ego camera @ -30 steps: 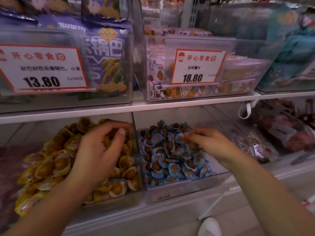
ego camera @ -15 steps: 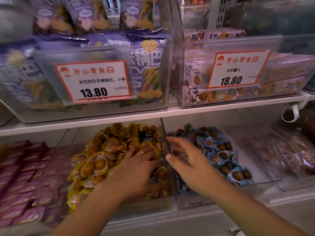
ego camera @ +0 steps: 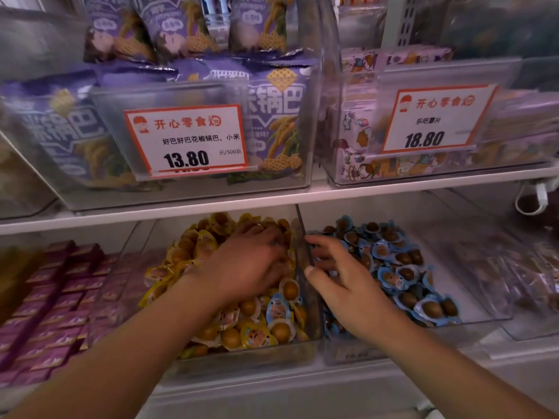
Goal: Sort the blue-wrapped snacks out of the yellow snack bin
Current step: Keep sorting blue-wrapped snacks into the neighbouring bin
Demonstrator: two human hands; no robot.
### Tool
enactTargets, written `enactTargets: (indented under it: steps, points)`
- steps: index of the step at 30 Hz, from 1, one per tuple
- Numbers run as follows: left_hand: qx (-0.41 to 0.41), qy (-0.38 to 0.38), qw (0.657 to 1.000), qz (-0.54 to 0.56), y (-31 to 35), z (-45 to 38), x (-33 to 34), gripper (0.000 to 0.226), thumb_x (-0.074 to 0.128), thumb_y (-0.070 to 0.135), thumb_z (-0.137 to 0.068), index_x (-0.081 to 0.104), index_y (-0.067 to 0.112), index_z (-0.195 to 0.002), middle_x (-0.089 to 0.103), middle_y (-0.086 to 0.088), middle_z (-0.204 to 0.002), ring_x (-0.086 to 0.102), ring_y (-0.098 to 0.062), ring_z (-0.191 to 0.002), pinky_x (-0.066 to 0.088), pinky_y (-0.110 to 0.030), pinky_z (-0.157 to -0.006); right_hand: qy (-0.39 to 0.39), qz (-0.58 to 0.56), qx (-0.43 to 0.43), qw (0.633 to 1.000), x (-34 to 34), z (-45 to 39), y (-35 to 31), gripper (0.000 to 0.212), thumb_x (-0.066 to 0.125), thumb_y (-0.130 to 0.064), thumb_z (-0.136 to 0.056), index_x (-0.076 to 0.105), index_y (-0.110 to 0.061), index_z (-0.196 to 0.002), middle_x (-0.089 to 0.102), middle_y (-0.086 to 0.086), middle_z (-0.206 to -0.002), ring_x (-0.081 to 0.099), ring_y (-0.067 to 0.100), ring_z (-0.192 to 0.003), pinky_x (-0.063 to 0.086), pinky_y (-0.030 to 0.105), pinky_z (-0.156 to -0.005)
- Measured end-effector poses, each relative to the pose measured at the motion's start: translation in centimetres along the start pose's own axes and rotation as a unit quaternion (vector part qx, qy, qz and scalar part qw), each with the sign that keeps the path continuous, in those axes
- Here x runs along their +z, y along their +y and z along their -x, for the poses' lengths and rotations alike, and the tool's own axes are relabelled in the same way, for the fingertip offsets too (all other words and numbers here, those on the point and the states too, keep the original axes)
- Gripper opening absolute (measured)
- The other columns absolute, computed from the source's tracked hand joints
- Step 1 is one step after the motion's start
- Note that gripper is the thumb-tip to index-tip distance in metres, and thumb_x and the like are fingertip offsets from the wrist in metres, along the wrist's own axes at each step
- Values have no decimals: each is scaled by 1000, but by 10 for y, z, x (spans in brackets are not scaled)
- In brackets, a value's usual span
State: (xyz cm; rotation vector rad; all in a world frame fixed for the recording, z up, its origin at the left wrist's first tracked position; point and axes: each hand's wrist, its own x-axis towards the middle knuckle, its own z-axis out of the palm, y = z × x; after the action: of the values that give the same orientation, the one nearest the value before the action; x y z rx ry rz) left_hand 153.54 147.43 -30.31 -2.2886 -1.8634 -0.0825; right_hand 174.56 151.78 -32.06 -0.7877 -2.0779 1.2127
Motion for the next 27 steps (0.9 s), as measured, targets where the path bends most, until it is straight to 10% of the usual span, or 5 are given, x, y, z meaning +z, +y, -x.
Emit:
enactTargets:
  steps: [2,8,15,20,27]
  points:
    - [11,-35,995,89,14,15,-4,37,47,59,-84,65,32,-103,55,8,-105,55,-14,-96,43,-28,-76,2,11,-4,1000,1,0,1,45,49,-52,-87,42,-54,-131,52,-30,-125,50,-13,-115,44,12,-91]
    - [-55,-127,986,91,25,26,-9,32,72,49,-79,61,33,-104,60,11,-102,56,-14,-98,47,-32,-81,2,43,-16,999,1,-1,1,43,54,-40,-95,42,-48,-135,50,-25,-127,49,-12,-114,45,15,-91]
    - [-293,210,896,259,5,95,-41,22,79,39,-75,59,32,-76,67,23,-91,60,8,-90,43,-13,-71,100,118,-188,970,9,6,-39,29,51,-20,-97,63,-17,-123,55,-9,-118,56,0,-105,45,14,-89]
    - [-365,314,789,381,13,137,-31,25,72,14,-81,54,32,-78,71,18,-87,66,2,-71,51,-20,-59,-77,104,-54,990,59,-8,-56,34,45,-31,-96,57,-36,-127,58,-12,-118,56,-3,-86,43,14,-67]
    - [-279,180,884,329,12,146,-8,33,54,4,-90,66,30,-106,63,12,-100,58,-1,-89,48,-23,-77,-189,298,85,932,98,-48,-27,40,44,-35,-98,52,-21,-134,51,13,-141,49,33,-128,40,27,-93]
